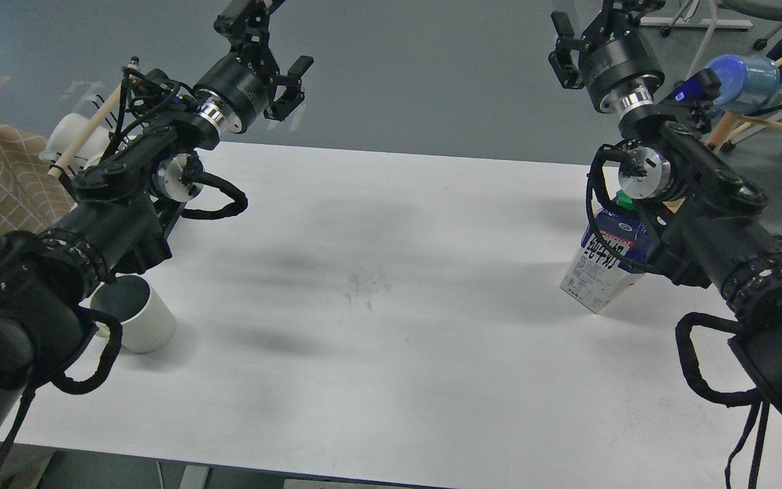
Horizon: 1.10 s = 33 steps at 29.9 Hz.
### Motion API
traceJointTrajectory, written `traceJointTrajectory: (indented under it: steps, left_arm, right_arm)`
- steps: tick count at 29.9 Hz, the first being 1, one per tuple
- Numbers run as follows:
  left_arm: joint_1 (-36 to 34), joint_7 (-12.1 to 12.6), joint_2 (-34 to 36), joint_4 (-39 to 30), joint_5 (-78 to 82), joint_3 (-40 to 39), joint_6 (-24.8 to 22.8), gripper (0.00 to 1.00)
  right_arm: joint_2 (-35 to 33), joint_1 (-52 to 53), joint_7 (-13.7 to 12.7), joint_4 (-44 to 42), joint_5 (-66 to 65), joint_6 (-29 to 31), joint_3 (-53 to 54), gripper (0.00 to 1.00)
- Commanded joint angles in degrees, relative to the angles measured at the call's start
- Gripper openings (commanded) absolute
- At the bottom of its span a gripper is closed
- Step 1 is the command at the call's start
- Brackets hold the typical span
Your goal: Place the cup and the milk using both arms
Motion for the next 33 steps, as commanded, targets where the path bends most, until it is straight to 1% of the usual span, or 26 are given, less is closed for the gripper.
traceJointTrajectory:
  steps: [1, 33]
  left_arm:
    - [-0.1, 0.0, 0.1, -0.1, 0.0, 0.1, 0.0, 0.99]
    - [-0.2, 0.5, -0.8, -0.5, 1.0, 0.7, 0.0, 0.98]
  right_arm:
    - [0.0, -0.1, 0.0, -0.4, 0.0, 0.0, 0.0, 1.0]
    - [0.0, 0.2, 0.0, -0.4, -0.1, 0.0, -0.1, 1.0]
